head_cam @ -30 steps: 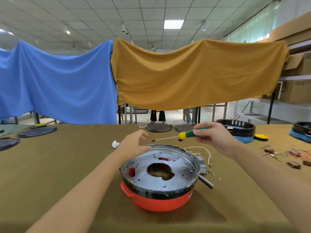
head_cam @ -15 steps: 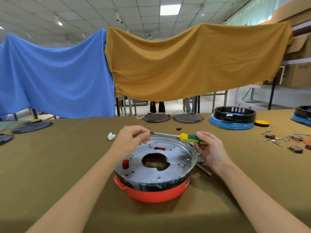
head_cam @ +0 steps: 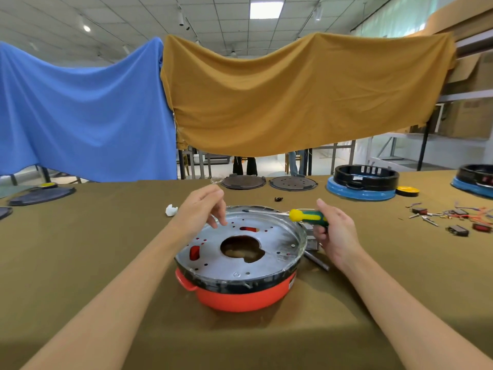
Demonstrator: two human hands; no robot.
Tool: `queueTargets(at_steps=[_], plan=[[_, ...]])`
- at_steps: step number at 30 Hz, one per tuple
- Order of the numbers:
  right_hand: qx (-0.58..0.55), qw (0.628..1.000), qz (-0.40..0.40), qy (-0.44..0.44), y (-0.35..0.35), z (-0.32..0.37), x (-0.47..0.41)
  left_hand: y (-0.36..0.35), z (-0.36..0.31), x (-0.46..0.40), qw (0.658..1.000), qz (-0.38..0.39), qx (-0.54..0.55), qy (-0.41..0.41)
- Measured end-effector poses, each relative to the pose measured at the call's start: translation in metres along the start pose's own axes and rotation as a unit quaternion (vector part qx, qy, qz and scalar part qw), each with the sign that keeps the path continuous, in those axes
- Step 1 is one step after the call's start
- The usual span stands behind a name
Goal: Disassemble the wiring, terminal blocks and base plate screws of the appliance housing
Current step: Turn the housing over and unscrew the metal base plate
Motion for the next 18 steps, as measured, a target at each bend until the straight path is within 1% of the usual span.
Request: queueTargets(at_steps=[2,6,8,10,12,15,18], plan=[[-0.067,0.998,-0.003,0.004,0.005,0.004,-0.002,0.005,0.003,0.001,0.998,0.008,0.057,0.016],[-0.17,0.983,0.025,-0.06,0.003,0.002,-0.001,0.0,0.002,0.002,0.996,0.081,0.04,0.026],[-0.201,0.974,0.055,-0.086,0.001,0.003,0.0,-0.001,-0.002,0.0,0.994,0.085,0.057,0.028],[-0.213,0.966,0.095,-0.115,0.0,0.005,0.002,0.001,-0.005,-0.003,0.996,0.07,0.043,0.036],[-0.209,0.959,0.127,-0.146,-0.002,0.007,0.005,0.002,-0.01,-0.006,0.996,0.074,-0.03,0.03],[-0.219,0.945,0.165,-0.176,-0.004,0.011,0.009,-0.005,-0.024,-0.012,0.98,0.103,-0.17,-0.018],[-0.202,0.945,0.188,-0.177,-0.007,0.013,0.011,-0.023,-0.042,-0.019,0.963,0.086,-0.245,-0.076]])
Point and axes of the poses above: each hand's wrist, its own x-axis away from the middle knuckle, its own y-axis out of the back of the hand, z = x × y, the point moved 1 cm from there along -x, towards the middle knuckle, and after that the axes turned 13 degrees about -x, right-handed, at the moved point
